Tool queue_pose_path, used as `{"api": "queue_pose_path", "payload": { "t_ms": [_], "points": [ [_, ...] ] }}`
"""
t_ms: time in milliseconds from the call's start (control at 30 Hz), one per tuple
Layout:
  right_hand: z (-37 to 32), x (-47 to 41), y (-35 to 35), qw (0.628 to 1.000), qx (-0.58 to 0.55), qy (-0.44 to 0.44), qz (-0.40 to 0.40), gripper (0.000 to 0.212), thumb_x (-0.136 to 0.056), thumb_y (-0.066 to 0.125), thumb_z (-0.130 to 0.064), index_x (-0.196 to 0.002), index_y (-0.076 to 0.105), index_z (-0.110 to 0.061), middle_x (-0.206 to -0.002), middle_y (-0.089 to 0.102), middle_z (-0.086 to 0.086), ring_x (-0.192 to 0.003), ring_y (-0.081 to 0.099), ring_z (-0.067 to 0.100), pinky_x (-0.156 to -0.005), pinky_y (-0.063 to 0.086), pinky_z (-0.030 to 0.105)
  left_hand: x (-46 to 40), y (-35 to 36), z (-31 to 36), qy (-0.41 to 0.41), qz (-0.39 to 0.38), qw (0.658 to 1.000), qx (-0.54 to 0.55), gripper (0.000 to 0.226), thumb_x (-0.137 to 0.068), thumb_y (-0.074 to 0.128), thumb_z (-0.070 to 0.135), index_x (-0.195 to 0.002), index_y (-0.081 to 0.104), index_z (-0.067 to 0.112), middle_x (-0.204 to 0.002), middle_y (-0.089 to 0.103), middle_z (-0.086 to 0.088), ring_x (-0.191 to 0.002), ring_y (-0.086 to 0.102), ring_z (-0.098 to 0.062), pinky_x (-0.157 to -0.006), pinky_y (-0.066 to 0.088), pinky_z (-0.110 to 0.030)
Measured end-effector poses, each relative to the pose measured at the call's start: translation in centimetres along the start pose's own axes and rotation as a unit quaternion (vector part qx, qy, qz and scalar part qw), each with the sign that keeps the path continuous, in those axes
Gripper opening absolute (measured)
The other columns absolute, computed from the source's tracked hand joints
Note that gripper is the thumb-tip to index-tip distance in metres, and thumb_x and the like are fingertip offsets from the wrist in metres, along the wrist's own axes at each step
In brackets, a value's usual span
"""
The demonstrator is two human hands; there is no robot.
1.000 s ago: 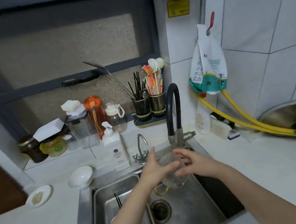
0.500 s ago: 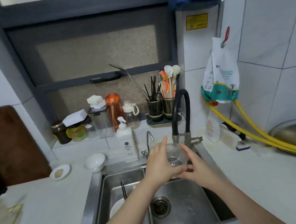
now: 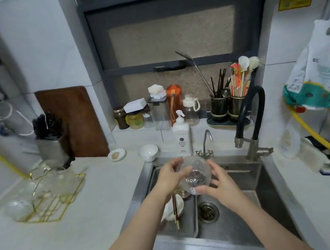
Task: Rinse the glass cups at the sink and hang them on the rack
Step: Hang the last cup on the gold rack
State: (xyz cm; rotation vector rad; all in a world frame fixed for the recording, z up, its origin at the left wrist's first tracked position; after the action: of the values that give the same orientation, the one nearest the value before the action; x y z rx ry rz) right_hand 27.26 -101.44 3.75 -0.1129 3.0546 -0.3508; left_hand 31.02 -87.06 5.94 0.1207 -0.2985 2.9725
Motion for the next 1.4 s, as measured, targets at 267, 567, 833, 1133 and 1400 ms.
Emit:
{"api": "queue_pose_path", "payload": {
  "t_ms": [267, 567, 833, 1133, 1400],
  "points": [
    [-2.6, -4.1, 13.0, 0.995, -0.018, -0.004, -0.102, 0.092, -0.069, 0.082, -0.007, -0.144, 0.032, -0.026, -0.139, 0.046, -0.004, -0.1, 0.061, 0.004, -0.087, 0.053, 0.024, 2.7, -14.1, -3.7, -0.009, 0.142, 0.986, 0.083, 0.029, -0.085, 0.07, 0.002, -0.108, 0.056, 0.013, -0.1, 0.063, 0.001, -0.089, 0.061, -0.007, -0.078, 0.052, -0.015],
    [-6.1, -8.9, 29.1, 0.985, -0.031, 0.004, -0.172, 0.06, -0.086, 0.067, -0.008, -0.137, 0.039, -0.019, -0.138, 0.046, 0.0, -0.108, 0.051, 0.002, -0.082, 0.045, 0.006, 5.4, -29.7, -8.5, -0.049, 0.213, 0.968, 0.12, 0.051, -0.084, 0.071, 0.001, -0.129, 0.049, 0.008, -0.122, 0.056, -0.012, -0.113, 0.055, -0.023, -0.098, 0.046, -0.031],
    [-7.3, -13.0, 41.3, 0.983, -0.02, 0.019, -0.183, 0.04, -0.085, 0.069, -0.008, -0.118, 0.05, -0.019, -0.122, 0.057, 0.0, -0.118, 0.051, 0.012, -0.094, 0.041, 0.023, 5.4, -41.7, -13.0, -0.065, 0.27, 0.954, 0.118, 0.048, -0.08, 0.074, 0.001, -0.122, 0.053, 0.011, -0.113, 0.057, -0.008, -0.104, 0.056, -0.021, -0.094, 0.047, -0.031],
    [-5.5, -17.0, 49.2, 0.972, -0.012, 0.056, -0.226, 0.041, -0.087, 0.067, -0.014, -0.125, 0.052, -0.018, -0.124, 0.057, 0.004, -0.105, 0.055, 0.016, -0.085, 0.042, 0.024, 4.6, -46.9, -18.7, -0.112, 0.341, 0.929, 0.092, 0.063, -0.081, 0.076, 0.019, -0.138, 0.049, 0.02, -0.125, 0.059, -0.012, -0.115, 0.059, -0.029, -0.101, 0.048, -0.046],
    [-2.7, -21.8, 53.4, 0.961, -0.012, 0.09, -0.261, 0.043, -0.087, 0.065, -0.004, -0.129, 0.054, -0.008, -0.119, 0.057, 0.007, -0.1, 0.056, 0.013, -0.083, 0.044, 0.021, 2.9, -48.9, -22.4, -0.169, 0.411, 0.887, 0.126, 0.058, -0.084, 0.071, 0.015, -0.137, 0.05, 0.016, -0.118, 0.06, -0.016, -0.099, 0.063, -0.035, -0.096, 0.05, -0.052]
  ]
}}
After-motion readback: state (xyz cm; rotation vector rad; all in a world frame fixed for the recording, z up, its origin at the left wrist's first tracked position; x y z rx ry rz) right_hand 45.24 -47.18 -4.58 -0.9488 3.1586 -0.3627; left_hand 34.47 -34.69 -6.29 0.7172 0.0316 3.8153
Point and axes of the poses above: each hand's wrist, its own x-axis away from the middle knuckle, its own y-axis out of the palm, z = x × y, the point moved 10 cm from there along -x, towards the middle knuckle
